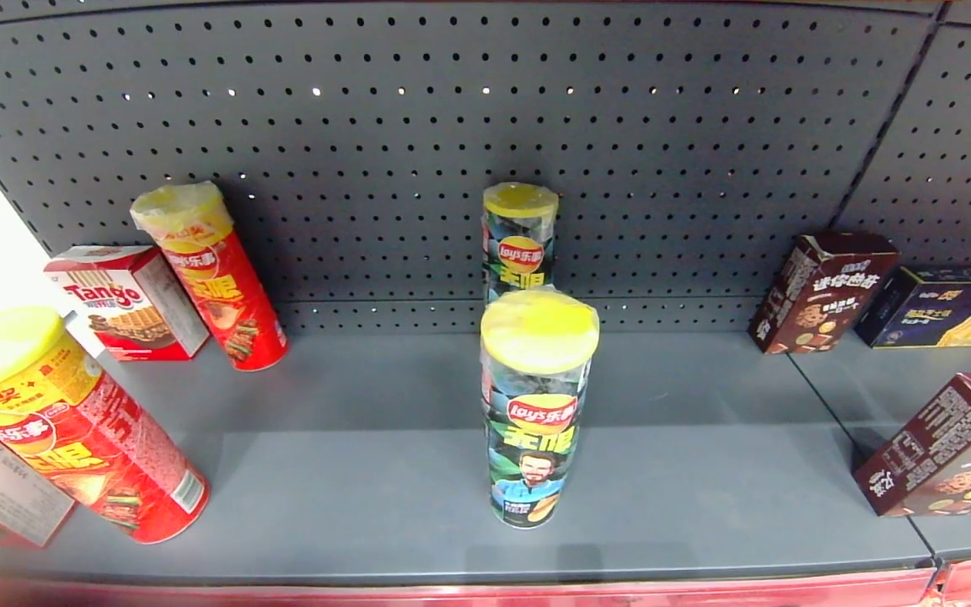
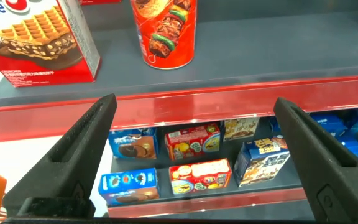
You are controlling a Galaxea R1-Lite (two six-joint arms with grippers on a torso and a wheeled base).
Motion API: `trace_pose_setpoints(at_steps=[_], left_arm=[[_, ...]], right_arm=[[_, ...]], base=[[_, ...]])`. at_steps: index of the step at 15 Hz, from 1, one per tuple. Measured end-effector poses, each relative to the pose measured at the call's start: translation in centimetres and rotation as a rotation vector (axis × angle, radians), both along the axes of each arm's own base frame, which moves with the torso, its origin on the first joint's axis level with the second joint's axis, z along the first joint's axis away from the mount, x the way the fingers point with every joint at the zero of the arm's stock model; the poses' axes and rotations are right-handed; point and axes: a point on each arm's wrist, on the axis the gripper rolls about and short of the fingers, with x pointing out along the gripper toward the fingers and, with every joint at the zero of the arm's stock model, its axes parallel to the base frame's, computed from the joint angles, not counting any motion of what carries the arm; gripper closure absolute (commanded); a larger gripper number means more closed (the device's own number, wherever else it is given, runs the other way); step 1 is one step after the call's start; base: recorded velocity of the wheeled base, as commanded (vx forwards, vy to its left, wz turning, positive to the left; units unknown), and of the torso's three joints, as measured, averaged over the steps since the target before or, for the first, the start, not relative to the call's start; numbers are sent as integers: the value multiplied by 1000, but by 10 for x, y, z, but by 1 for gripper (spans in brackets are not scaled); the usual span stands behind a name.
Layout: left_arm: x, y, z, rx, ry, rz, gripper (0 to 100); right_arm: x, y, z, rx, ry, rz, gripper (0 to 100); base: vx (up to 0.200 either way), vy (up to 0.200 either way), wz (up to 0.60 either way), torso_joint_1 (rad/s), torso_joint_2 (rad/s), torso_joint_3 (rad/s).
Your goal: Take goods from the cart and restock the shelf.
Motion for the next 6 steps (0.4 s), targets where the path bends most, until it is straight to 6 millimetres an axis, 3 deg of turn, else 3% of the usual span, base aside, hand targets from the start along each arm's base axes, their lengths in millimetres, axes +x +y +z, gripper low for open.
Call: trace_pose_setpoints(at_steps=[6], left_arm=[[0,0,0,0,0,1,0]], right_arm=[[0,0,0,-3,0,0,0]], base=[[0,0,0,0,0,0]])
